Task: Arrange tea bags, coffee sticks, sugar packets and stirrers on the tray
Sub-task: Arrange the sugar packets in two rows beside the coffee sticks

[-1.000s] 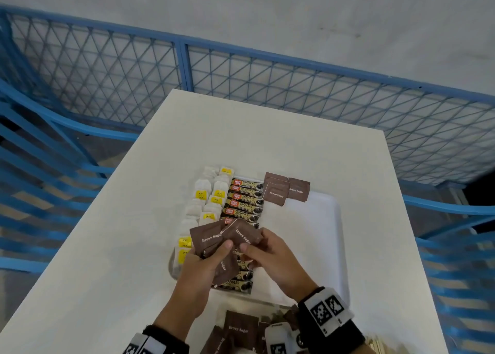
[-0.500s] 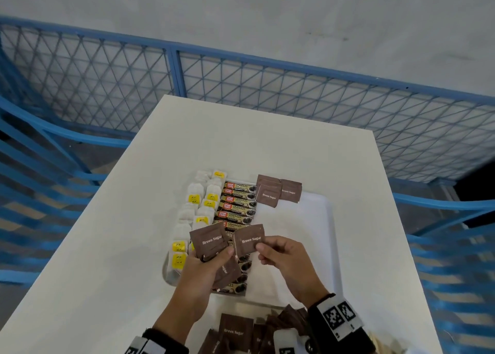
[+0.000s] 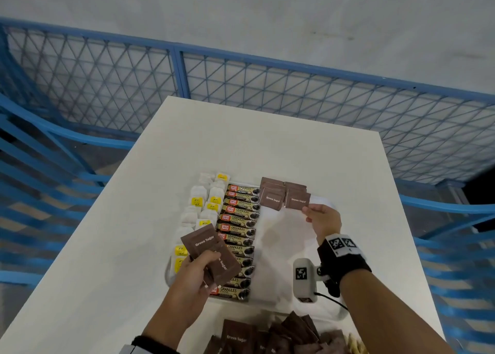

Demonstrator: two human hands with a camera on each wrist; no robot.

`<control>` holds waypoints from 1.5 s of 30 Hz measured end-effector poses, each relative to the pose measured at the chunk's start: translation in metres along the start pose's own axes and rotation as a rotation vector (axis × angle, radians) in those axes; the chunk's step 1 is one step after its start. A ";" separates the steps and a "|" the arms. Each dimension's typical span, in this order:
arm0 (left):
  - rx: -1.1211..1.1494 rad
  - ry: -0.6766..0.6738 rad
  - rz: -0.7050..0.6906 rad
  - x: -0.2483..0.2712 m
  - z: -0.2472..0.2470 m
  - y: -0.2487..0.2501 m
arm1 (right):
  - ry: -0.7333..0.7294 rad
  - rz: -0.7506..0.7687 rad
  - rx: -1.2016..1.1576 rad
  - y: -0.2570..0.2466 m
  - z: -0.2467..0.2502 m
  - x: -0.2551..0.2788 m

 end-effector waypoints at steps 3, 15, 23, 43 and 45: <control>-0.025 0.001 -0.009 0.002 0.000 0.003 | -0.005 0.009 0.095 0.003 -0.005 -0.009; -0.085 -0.040 -0.083 0.004 -0.002 0.002 | 0.084 0.061 0.202 -0.018 -0.012 0.007; -0.080 -0.017 -0.162 0.003 -0.007 -0.002 | -0.601 0.220 0.180 -0.052 -0.020 0.110; 0.036 -0.013 -0.081 0.006 0.006 -0.003 | -0.461 -0.037 -0.508 -0.037 -0.018 0.122; 0.035 -0.002 -0.082 0.007 0.009 -0.002 | -0.407 -0.042 -0.530 -0.030 -0.020 0.105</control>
Point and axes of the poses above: each hand's wrist, its own x-axis away from the middle knuckle, its own z-axis out of the back of the hand, y = z × x, the point moved 1 cm from there along -x, towards the middle knuckle, and after that the axes turned 12 degrees about z, right-handed, at the moved point
